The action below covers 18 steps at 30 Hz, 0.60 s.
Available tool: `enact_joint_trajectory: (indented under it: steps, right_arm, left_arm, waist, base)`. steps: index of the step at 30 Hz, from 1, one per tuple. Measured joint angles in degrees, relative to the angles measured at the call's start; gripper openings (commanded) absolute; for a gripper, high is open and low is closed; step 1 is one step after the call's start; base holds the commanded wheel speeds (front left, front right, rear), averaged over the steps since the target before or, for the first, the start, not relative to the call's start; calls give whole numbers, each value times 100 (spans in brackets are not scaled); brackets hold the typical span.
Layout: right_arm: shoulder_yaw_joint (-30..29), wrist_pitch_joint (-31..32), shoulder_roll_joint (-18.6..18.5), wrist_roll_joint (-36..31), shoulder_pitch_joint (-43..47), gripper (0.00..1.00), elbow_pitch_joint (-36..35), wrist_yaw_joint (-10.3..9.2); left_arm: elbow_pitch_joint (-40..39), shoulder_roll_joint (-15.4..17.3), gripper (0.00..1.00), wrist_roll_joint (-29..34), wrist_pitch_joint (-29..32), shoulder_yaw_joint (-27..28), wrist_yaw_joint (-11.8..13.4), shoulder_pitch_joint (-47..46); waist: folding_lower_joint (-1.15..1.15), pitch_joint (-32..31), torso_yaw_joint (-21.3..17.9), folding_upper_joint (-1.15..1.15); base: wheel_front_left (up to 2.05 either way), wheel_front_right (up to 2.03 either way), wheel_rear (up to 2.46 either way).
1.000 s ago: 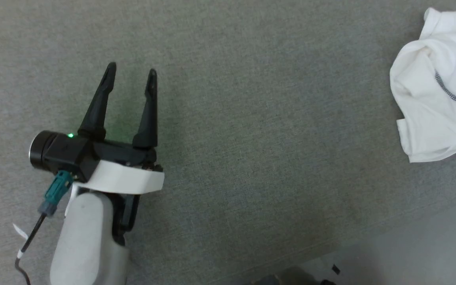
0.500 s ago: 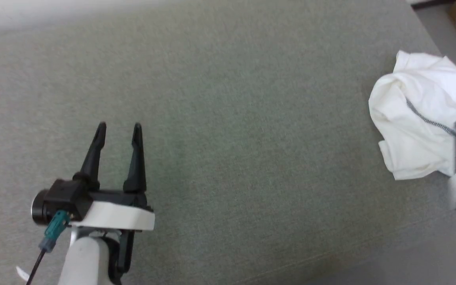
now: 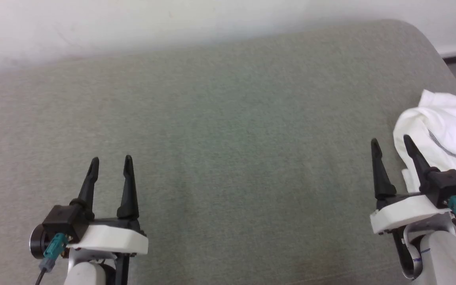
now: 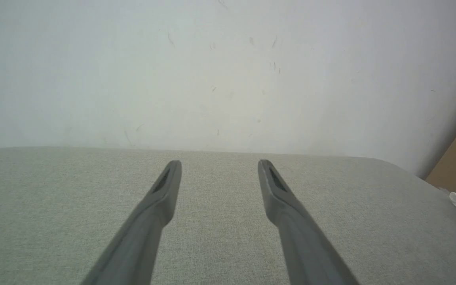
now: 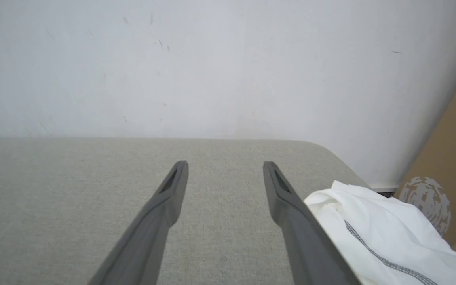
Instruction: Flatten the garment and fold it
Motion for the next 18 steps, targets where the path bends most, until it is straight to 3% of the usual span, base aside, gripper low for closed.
enact_joint_trajectory:
  steps: [9,18]
  right_arm:
    - [294,-1,70,724,586,100,-1144,0]
    - [445,-1,69,816,1258,100,-1423,0]
  left_arm:
    - [93,1,100,26,-1,44,1,230]
    - [177,0,100,69,0,46,0,505]
  waist:
    - [0,-375,328,0]
    - [0,-647,503,0]
  base:
    - [0,0,0]
    - [0,0,0]
